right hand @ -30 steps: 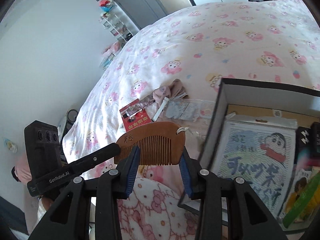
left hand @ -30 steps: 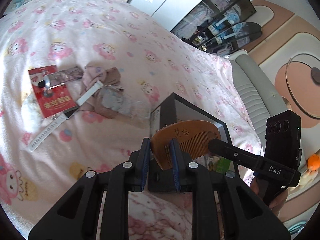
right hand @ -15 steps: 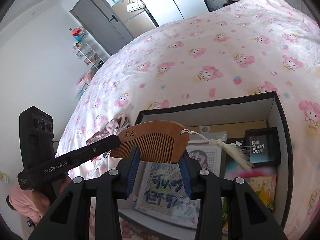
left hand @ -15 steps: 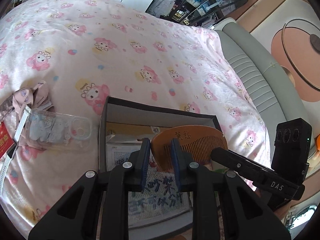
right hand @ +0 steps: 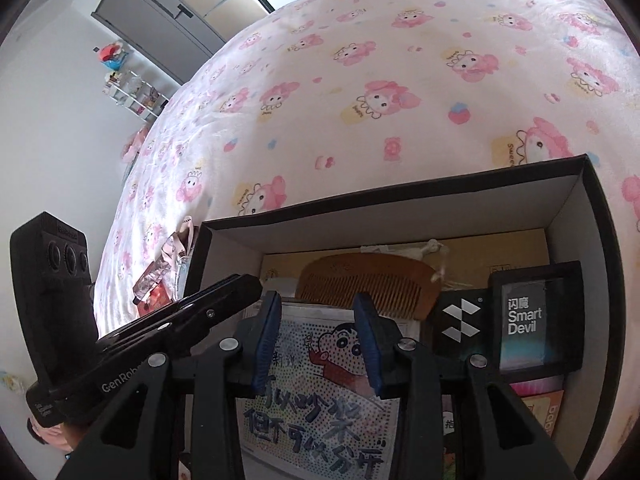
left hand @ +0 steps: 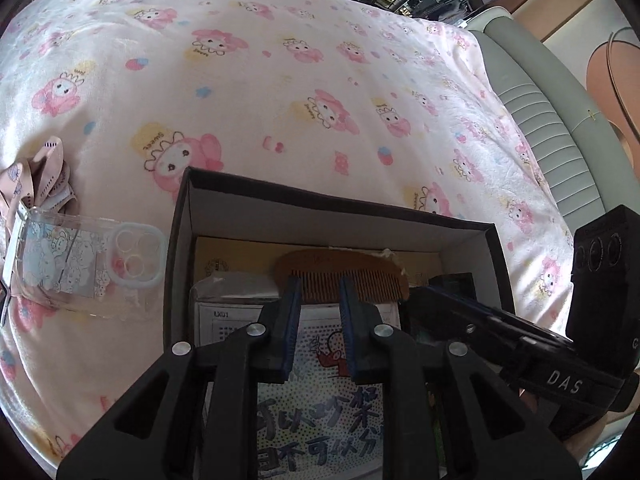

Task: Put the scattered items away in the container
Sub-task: 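Carry the wooden comb with the right gripper over the box, then lower the comb into the box behind the bead-art kit and release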

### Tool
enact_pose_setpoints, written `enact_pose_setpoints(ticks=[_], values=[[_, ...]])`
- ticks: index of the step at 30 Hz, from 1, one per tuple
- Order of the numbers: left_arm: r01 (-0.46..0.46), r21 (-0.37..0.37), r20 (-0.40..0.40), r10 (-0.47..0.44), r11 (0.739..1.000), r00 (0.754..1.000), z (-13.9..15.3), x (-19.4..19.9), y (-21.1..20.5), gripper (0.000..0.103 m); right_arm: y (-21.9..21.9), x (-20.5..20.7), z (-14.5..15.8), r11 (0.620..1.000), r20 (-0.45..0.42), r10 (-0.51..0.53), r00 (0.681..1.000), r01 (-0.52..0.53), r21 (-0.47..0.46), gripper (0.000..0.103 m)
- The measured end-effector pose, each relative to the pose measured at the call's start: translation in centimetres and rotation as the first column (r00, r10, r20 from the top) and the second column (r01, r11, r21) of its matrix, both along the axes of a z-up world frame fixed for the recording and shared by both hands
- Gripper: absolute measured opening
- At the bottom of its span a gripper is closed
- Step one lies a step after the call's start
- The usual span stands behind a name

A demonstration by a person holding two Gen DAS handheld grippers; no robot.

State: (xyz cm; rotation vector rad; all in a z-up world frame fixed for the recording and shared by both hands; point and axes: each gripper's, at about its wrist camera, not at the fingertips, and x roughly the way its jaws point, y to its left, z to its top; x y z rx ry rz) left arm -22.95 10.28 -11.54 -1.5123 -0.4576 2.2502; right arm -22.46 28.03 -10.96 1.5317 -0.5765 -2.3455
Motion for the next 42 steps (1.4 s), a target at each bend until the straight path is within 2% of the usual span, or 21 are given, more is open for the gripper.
enact_pose_setpoints(ticks=[4, 8, 11, 13, 17, 19, 22, 27, 31, 34, 39, 42], values=[[-0.013, 0.032, 0.006, 0.012, 0.999, 1.000, -0.2, 0.3, -0.7, 0.017, 2.3, 0.1, 0.9, 0.996, -0.014, -0.076, 0.997, 0.077, 0.050, 0.034], [-0.019, 0.014, 0.014, 0.019, 1.000, 1.000, -0.3, 0.0, -0.1, 0.017, 3.8, -1.1, 0.3, 0.981, 0.033, -0.126, 0.991, 0.120, 0.156, 0.034], [-0.016, 0.014, 0.015, 0.015, 1.000, 1.000, 0.1, -0.8, 0.7, 0.017, 3.4, -2.3, -1.0, 0.977, 0.094, -0.101, 0.990, 0.080, 0.200, 0.034], [-0.026, -0.012, -0.002, 0.026, 1.000, 1.000, 0.4, -1.1, 1.0, 0.017, 2.6, -3.1, -1.9, 0.973, 0.133, -0.066, 0.989, 0.034, 0.228, 0.034], [-0.039, -0.025, 0.010, 0.039, 0.999, 0.999, 0.0, -1.8, 1.2, 0.017, 0.5, -4.8, -2.5, 0.931, 0.172, 0.028, 0.985, -0.089, 0.355, 0.034], [-0.028, -0.024, 0.008, 0.028, 0.999, 1.000, -0.2, -1.8, 1.3, 0.017, 0.6, -5.7, -3.1, 0.928, 0.218, 0.048, 0.975, -0.124, 0.350, 0.034], [-0.029, -0.018, 0.008, 0.029, 0.999, 1.000, -0.5, -1.7, 0.9, 0.017, 1.5, -6.6, -3.9, 0.948, 0.287, 0.080, 0.955, -0.162, 0.274, 0.034], [-0.042, 0.046, 0.016, 0.041, 0.998, 0.999, -0.6, -2.2, 0.2, 0.017, 1.4, -7.3, -4.2, 0.926, 0.334, 0.095, 0.938, -0.207, 0.317, 0.035], [-0.044, 0.033, 0.010, 0.044, 0.998, 0.999, -0.9, -2.3, 0.1, 0.017, 0.0, -7.7, -5.2, 0.932, 0.369, 0.139, 0.919, -0.248, 0.265, 0.036], [-0.046, 0.047, 0.006, 0.046, 0.998, 0.999, -0.8, -2.3, -0.1, 0.017, -1.2, -7.4, -5.2, 0.935, 0.359, 0.163, 0.919, -0.260, 0.241, 0.041], [-0.036, 0.042, 0.001, 0.036, 0.998, 0.999, -1.0, -2.3, 0.0, 0.017, -2.1, -6.0, -3.7, 0.945, 0.291, 0.191, 0.938, -0.256, 0.204, 0.041], [-0.023, 0.038, 0.014, 0.023, 0.999, 1.000, -1.3, -2.4, 0.4, 0.017, -0.8, -4.7, -2.1, 0.938, 0.242, 0.118, 0.963, -0.188, 0.292, 0.041]])
